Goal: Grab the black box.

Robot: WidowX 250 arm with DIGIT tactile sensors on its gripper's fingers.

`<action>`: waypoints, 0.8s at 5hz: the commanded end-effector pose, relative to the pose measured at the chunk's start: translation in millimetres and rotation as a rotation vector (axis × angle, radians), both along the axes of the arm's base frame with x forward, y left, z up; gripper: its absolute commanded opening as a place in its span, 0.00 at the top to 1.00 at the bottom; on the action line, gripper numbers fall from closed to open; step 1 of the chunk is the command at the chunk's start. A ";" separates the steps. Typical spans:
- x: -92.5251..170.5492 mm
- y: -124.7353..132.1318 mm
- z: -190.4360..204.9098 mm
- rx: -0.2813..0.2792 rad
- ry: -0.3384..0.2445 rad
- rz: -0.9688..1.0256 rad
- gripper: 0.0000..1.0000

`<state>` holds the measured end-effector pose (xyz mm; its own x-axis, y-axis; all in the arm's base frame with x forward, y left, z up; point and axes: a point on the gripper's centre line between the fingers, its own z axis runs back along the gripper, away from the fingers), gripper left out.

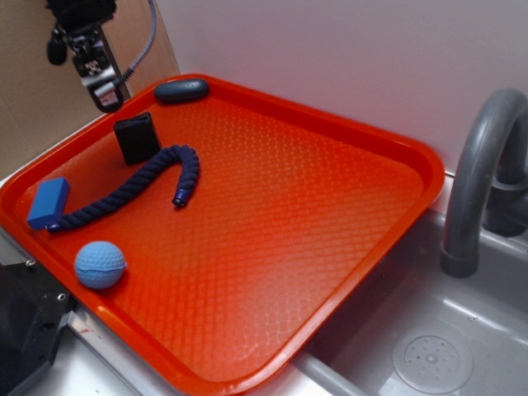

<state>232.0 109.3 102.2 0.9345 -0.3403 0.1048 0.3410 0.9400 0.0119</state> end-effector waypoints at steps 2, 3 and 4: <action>9.0 -9.1 -68.1 0.079 0.116 -0.024 0.11; 7.2 -9.2 -63.6 0.091 0.100 0.051 1.00; 6.7 -7.9 -35.4 0.045 0.058 0.084 1.00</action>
<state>228.2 95.8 50.8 0.9650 -0.2612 -0.0233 0.2609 0.9653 -0.0150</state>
